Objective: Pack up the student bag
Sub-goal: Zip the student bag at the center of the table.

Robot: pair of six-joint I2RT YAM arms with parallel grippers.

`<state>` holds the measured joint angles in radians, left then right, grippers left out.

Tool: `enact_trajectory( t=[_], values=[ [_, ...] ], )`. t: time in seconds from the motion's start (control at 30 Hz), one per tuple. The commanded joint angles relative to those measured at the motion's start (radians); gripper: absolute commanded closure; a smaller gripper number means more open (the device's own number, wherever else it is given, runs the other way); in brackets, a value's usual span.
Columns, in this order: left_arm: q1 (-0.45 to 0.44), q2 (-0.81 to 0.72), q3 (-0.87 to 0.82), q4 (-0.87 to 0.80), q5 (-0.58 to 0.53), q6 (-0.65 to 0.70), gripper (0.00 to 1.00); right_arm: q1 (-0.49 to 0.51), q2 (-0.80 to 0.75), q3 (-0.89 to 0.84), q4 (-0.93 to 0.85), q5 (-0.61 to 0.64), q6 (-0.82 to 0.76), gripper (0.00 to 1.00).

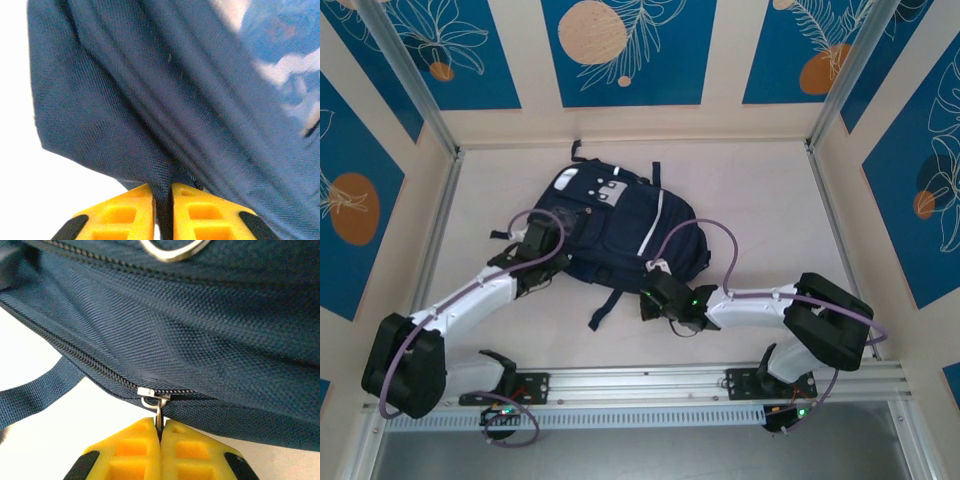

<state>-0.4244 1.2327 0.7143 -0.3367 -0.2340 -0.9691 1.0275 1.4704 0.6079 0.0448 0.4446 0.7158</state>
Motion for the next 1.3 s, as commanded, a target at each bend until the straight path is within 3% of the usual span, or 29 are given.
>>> enact_trajectory(
  t=[0.0, 0.1, 0.2, 0.27, 0.4, 0.53, 0.87, 1.07, 1.27],
  values=[
    [0.048, 0.005, 0.094, -0.077, -0.103, 0.038, 0.69, -0.005, -0.008, -0.019, -0.02, -0.03, -0.003, 1.0],
    [0.049, -0.005, 0.12, -0.086, 0.004, -0.005, 0.5, -0.003, 0.004, -0.012, 0.002, -0.043, 0.073, 1.0],
    [0.026, -0.023, 0.057, -0.008, 0.165, -0.147, 0.49, -0.003, 0.018, -0.048, 0.091, -0.05, 0.166, 1.0],
    [-0.029, -0.032, -0.002, 0.072, 0.202, -0.245, 0.5, -0.003, 0.032, -0.057, 0.113, -0.046, 0.199, 1.0],
    [-0.176, -0.029, -0.065, 0.197, 0.141, -0.394, 0.5, -0.003, 0.047, -0.057, 0.13, -0.051, 0.203, 1.0],
    [-0.264, 0.0, -0.097, 0.326, 0.093, -0.475, 0.49, -0.004, 0.044, -0.067, 0.138, -0.042, 0.207, 1.0],
    [-0.303, 0.107, -0.105, 0.424, 0.016, -0.522, 0.5, -0.012, 0.039, -0.101, 0.183, -0.054, 0.209, 1.0],
    [-0.298, 0.167, -0.079, 0.479, -0.023, -0.489, 0.6, -0.012, 0.06, -0.097, 0.207, -0.076, 0.199, 1.0],
    [-0.287, 0.133, -0.065, 0.395, -0.078, -0.474, 0.88, -0.019, 0.023, -0.102, 0.147, -0.039, 0.189, 1.0]
  ],
)
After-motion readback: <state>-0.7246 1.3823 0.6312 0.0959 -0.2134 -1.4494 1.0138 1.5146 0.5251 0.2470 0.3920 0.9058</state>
